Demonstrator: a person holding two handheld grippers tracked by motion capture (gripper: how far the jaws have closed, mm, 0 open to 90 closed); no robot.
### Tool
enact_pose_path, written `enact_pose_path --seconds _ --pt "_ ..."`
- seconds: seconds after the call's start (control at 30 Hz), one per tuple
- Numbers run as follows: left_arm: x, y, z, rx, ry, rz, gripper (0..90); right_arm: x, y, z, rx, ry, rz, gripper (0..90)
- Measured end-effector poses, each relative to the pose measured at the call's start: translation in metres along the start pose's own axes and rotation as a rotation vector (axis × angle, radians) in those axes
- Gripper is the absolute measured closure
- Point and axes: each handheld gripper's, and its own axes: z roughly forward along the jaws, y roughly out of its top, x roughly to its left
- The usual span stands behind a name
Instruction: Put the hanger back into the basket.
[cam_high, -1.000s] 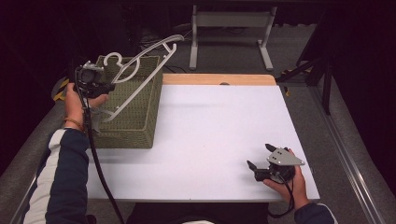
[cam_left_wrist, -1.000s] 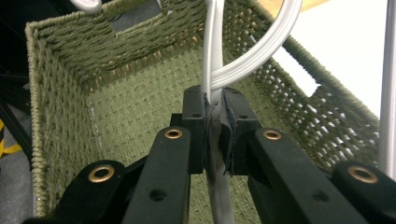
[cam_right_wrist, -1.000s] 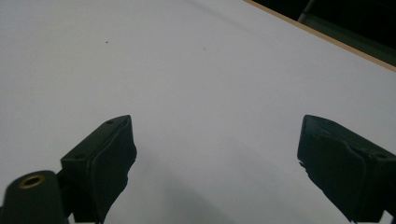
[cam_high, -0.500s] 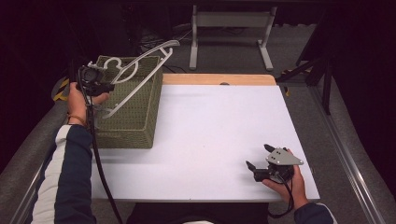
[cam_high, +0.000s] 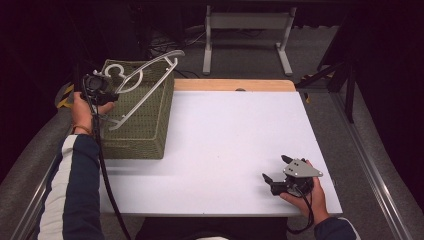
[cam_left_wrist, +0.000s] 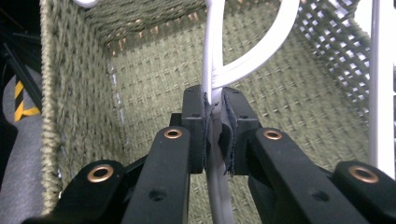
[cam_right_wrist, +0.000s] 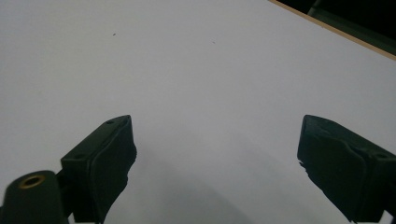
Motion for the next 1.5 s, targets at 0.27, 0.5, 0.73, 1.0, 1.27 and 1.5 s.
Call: enact_pose_path --seconds 0.27,0.5,0.73,1.0,1.27,1.5 --pt "-0.003 -0.006 -0.008 -0.086 -0.005 -0.009 70.6 0.000 0.000 0.000 0.001 0.000 -0.004 11.7" --pt "-0.018 -0.007 -0.014 -0.157 -0.066 0.041 63.3 0.000 0.000 -0.002 -0.007 -0.007 -0.003 11.7" --pt "-0.032 -0.014 -0.020 -0.237 -0.106 0.051 54.4 -0.001 0.000 -0.002 -0.007 -0.007 -0.006 11.7" --pt "-0.050 -0.023 -0.032 -0.335 -0.141 0.043 33.9 0.000 0.000 -0.002 -0.005 -0.007 -0.004 11.7" --pt "-0.065 -0.031 -0.040 -0.403 -0.178 0.053 21.2 0.000 0.001 -0.002 -0.007 -0.008 -0.003 11.6" --pt "-0.080 -0.037 -0.051 -0.482 -0.218 0.113 13.7 0.000 0.001 -0.002 -0.016 -0.014 -0.003 11.7"
